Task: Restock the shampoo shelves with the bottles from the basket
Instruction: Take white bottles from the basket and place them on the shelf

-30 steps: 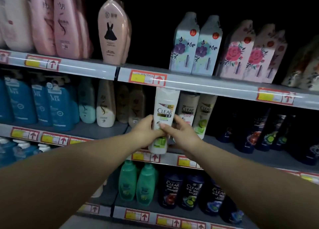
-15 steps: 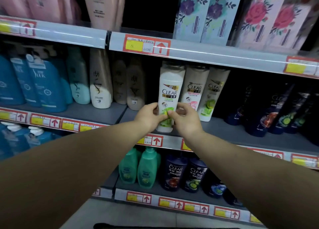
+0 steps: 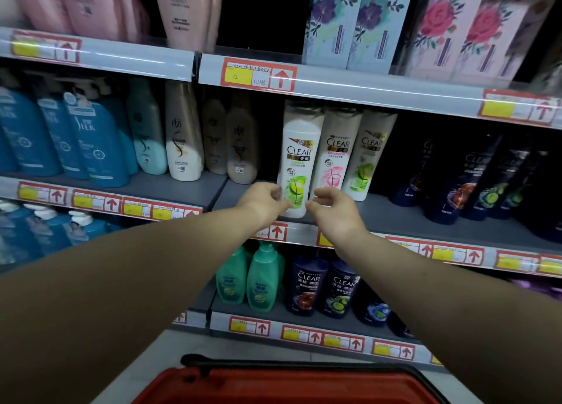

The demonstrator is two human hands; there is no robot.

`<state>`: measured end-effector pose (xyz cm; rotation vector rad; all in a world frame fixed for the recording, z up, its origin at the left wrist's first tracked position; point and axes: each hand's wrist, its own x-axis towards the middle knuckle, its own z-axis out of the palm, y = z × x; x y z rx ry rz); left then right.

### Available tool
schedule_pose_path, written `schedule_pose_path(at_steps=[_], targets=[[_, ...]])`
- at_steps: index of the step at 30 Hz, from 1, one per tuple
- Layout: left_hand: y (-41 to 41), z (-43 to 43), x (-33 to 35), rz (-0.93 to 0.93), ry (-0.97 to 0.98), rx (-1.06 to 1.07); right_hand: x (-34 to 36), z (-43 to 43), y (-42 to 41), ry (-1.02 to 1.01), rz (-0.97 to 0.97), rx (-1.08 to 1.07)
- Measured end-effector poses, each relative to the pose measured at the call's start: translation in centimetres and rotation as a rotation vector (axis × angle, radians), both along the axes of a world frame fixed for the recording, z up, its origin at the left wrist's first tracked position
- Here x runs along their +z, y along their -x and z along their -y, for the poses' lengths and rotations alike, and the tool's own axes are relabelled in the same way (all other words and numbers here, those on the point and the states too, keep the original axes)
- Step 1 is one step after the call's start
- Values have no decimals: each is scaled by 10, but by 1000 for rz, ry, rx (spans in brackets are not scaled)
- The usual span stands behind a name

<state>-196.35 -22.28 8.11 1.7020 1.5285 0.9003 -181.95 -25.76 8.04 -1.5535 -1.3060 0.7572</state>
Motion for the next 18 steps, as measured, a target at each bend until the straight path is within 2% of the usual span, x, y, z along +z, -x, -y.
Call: schedule_pose_path(at_steps=[7, 10, 14, 18], targets=[[11, 63, 14, 40, 19, -120, 19, 56, -2, 13, -49, 127], [14, 97, 8, -52, 26, -206, 12, 93, -6, 70, 29, 249], [20, 142, -10, -282, 53, -362, -14, 142, -13, 158, 129, 378], [17, 180, -35, -326, 84, -418, -49, 186, -27, 211, 203, 451]])
